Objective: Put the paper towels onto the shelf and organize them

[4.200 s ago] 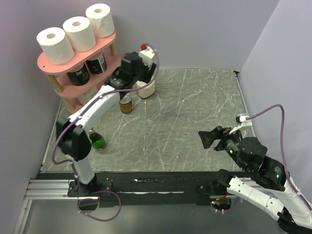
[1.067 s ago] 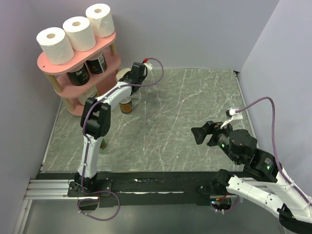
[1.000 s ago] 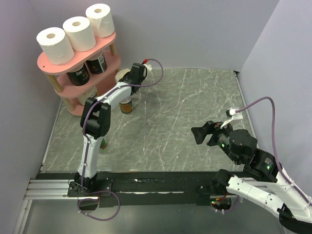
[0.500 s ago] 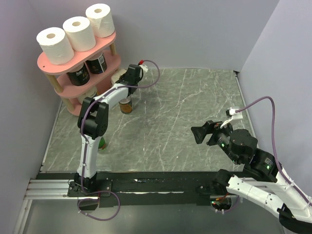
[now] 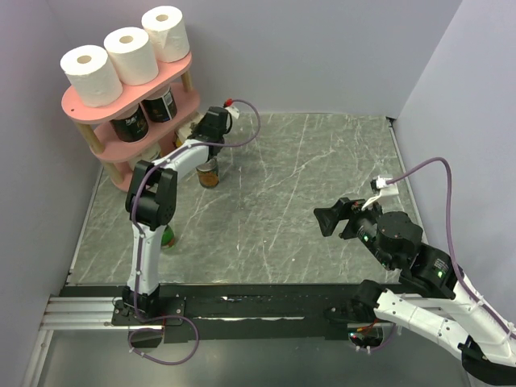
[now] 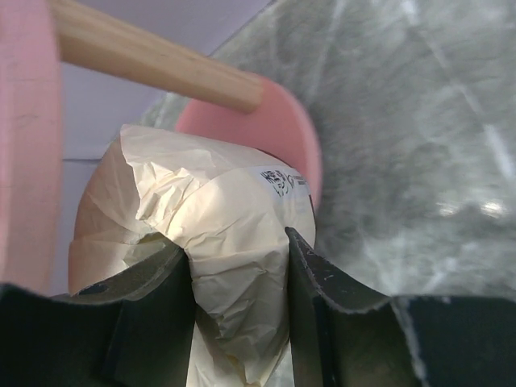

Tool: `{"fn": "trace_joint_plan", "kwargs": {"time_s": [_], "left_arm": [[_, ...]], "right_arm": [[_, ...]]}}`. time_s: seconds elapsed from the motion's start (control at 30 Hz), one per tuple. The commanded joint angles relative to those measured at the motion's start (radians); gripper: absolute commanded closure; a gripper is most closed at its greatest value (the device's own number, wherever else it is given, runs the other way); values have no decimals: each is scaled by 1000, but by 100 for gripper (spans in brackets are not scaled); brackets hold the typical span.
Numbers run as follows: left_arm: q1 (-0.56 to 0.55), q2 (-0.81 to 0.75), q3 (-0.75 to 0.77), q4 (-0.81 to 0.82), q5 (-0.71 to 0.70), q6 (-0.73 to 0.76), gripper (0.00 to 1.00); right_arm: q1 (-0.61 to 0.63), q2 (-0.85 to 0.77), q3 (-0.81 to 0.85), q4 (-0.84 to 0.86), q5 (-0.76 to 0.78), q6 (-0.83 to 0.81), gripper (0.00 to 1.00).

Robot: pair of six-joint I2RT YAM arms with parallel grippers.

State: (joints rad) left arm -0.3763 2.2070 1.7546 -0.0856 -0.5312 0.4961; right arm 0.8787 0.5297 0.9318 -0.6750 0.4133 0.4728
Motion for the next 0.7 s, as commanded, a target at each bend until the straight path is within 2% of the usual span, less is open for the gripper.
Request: {"fn": "trace_joint_plan", "kwargs": {"time_s": [0.0,0.1,0.23,0.67], "left_arm": [[31,-72,3,63,-76,36,57],[33,-70,2,67,-82,39,43],[33,-70,0,72,-89,42,35],[13,-133,-1,69,-118,56,31]], "right_arm": [[-1,12,38,46,13,-19,6],[-1,16,36,49,12,-19,6],[-1,18,38,49,10,-20,6],[-1,23,36,55,5,-23,6]]}}
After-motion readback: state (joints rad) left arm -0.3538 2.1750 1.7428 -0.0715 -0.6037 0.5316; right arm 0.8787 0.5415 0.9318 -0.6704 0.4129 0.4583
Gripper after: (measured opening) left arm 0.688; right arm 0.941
